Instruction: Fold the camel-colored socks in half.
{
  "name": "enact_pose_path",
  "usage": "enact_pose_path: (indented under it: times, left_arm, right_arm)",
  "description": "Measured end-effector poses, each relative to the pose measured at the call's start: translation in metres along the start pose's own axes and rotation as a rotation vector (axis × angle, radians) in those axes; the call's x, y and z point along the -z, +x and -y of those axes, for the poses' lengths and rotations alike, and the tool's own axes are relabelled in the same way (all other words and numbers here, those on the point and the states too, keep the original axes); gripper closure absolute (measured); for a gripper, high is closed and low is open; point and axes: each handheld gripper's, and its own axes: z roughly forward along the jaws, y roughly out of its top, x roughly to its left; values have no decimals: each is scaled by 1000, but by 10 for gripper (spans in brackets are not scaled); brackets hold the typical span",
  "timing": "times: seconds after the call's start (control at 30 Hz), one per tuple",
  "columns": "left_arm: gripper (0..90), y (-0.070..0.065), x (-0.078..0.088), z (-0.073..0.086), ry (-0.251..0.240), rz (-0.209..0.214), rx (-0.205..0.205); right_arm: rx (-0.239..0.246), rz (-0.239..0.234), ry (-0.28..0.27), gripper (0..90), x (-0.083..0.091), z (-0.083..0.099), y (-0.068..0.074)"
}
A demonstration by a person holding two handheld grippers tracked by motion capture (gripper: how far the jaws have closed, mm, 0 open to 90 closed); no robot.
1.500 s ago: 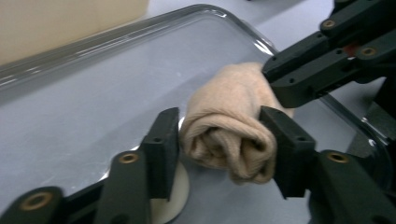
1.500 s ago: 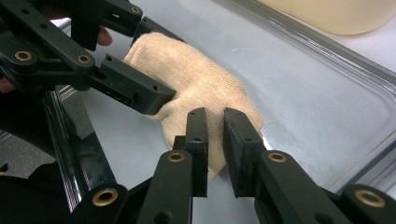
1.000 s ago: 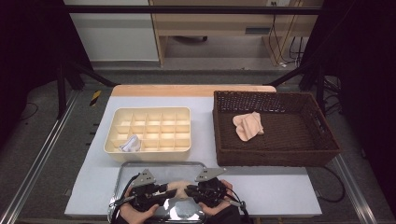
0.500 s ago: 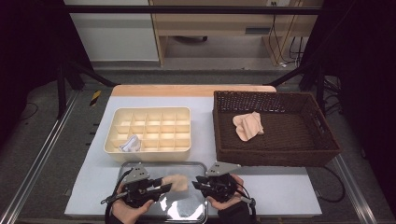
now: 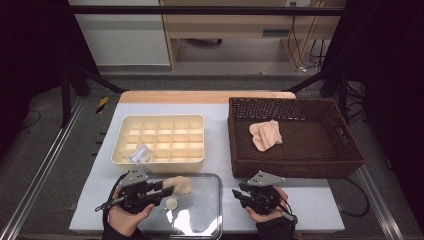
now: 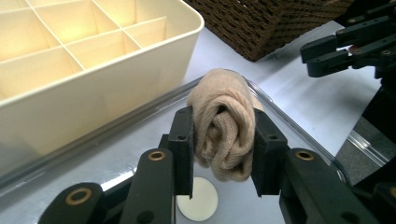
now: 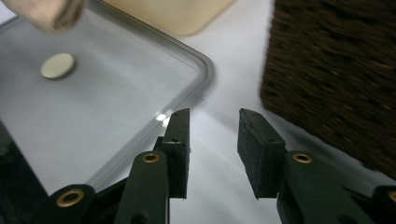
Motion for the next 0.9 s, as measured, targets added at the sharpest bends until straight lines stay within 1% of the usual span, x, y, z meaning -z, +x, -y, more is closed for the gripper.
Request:
enact_pose_path:
  times: [0.03,0.07,0.1,0.17,0.2,0.3,0.4,0.47,0.53,0.77,0.9]
  left_arm:
    - [651,1,1,-1,-1,-3,-2]
    - [651,1,1,-1,-1,-3,-2]
    - [651,1,2,-2,-4,-6,-3]
    - [650,3,4,-5,-4,-15,-7]
    - [650,4,6,-6,-5,-19,-9]
    - [650,8,11,-11,-15,-24,-1]
    - [650,12,13,-18,-3,-43,-16]
    - [649,15,15,-25,3,-55,-15]
    - [650,17,16,-27,6,-60,-17]
    - [649,21,23,-46,-3,-90,-25]
    - [649,27,26,-56,-7,-99,-24]
  right_arm:
    - [-5,14,1,646,2,2,-2]
    - [-5,14,1,646,2,2,-2]
    - [-7,28,-1,640,4,3,-5]
    - [-17,49,-3,633,9,6,-11]
    - [-30,66,-4,628,13,9,-15]
    - [-42,75,-8,625,17,12,-19]
    - [-52,95,-5,620,21,16,-23]
    - [-57,99,-3,618,22,17,-24]
    - [-57,101,0,616,22,18,-25]
    - [-50,110,5,610,22,18,-25]
    - [-47,114,6,607,22,18,-24]
